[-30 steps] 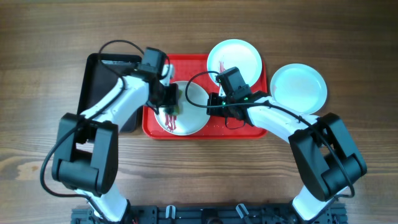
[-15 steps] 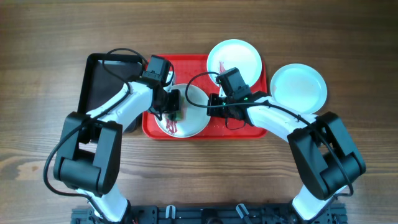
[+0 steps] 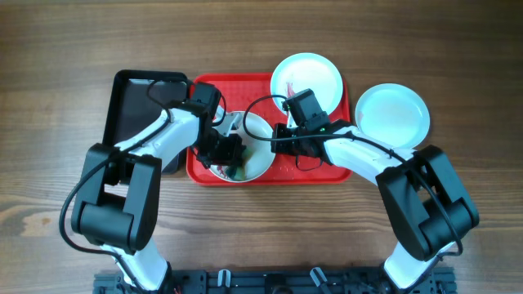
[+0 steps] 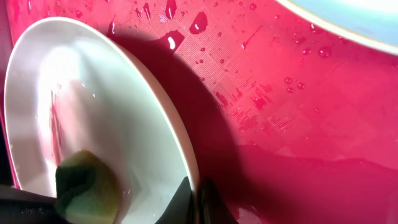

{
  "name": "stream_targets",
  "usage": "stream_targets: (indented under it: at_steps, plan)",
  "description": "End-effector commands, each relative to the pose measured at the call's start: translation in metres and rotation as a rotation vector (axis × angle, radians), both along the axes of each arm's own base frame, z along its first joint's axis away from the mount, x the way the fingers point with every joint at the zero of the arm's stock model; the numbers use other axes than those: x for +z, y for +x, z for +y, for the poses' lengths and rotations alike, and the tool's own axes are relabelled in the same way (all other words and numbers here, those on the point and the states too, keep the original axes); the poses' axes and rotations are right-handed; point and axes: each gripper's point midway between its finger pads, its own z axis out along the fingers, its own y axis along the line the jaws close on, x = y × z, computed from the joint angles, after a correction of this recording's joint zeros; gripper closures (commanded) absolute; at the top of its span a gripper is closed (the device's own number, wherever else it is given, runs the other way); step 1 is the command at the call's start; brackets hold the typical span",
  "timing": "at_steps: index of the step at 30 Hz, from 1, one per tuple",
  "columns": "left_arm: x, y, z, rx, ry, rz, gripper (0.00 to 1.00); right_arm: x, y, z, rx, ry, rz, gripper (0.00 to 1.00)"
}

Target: Clean dirty plates on tray and stack at the side

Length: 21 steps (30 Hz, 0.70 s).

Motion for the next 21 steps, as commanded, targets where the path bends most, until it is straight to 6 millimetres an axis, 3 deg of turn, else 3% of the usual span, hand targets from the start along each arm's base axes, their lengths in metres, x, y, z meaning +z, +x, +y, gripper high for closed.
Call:
stream_targets:
  at_steps: [1, 4, 7, 15, 21]
  plan:
    - [-0.031, 0.018, 0.056, 0.210, 0.303, -0.021, 0.96, -0.002, -0.003, 0.009, 0.004, 0.042, 0.034, 0.96]
    - [-0.033, 0.040, 0.084, 0.302, 0.458, -0.120, 0.96, -0.002, -0.003, 0.009, 0.004, 0.041, 0.034, 0.96]
    - [-0.031, 0.057, 0.088, 0.317, 0.492, -0.203, 0.96, -0.002, -0.003, 0.009, 0.004, 0.041, 0.034, 0.96]
    - [-0.026, 0.075, 0.051, 0.286, 0.375, -0.291, 0.96, -0.002, -0.003, 0.009, 0.005, 0.041, 0.033, 0.96]
    - [-0.020, 0.062, 0.005, 0.177, 0.127, -0.224, 0.96, -0.002, -0.003, 0.009, 0.006, 0.040, 0.034, 0.96]
